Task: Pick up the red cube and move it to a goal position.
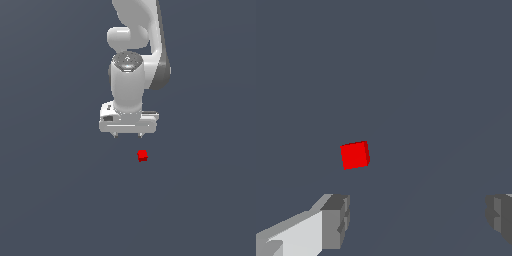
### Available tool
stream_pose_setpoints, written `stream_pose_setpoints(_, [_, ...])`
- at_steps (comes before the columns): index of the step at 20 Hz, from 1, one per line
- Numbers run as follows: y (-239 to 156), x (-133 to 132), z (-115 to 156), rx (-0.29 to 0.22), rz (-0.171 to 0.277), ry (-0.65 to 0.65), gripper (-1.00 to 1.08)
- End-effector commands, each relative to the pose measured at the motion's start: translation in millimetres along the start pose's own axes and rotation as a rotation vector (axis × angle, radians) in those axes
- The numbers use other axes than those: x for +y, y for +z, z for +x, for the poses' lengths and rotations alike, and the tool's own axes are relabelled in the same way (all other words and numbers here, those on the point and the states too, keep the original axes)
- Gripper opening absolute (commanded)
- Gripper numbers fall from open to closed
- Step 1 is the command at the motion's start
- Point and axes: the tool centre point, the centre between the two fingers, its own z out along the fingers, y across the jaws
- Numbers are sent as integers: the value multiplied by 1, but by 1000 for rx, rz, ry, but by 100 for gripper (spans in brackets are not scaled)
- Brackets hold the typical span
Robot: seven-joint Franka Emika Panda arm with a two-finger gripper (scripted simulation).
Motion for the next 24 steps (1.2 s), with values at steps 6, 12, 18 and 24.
stream_pose_setpoints(6, [9, -4, 0, -2, 0, -9, 100])
stream_pose_setpoints(12, [44, -19, 0, -7, 1, -43, 100])
stream_pose_setpoints(18, [98, -42, -1, -16, 1, -97, 100])
stream_pose_setpoints(24, [142, -60, -2, -23, 1, -141, 100])
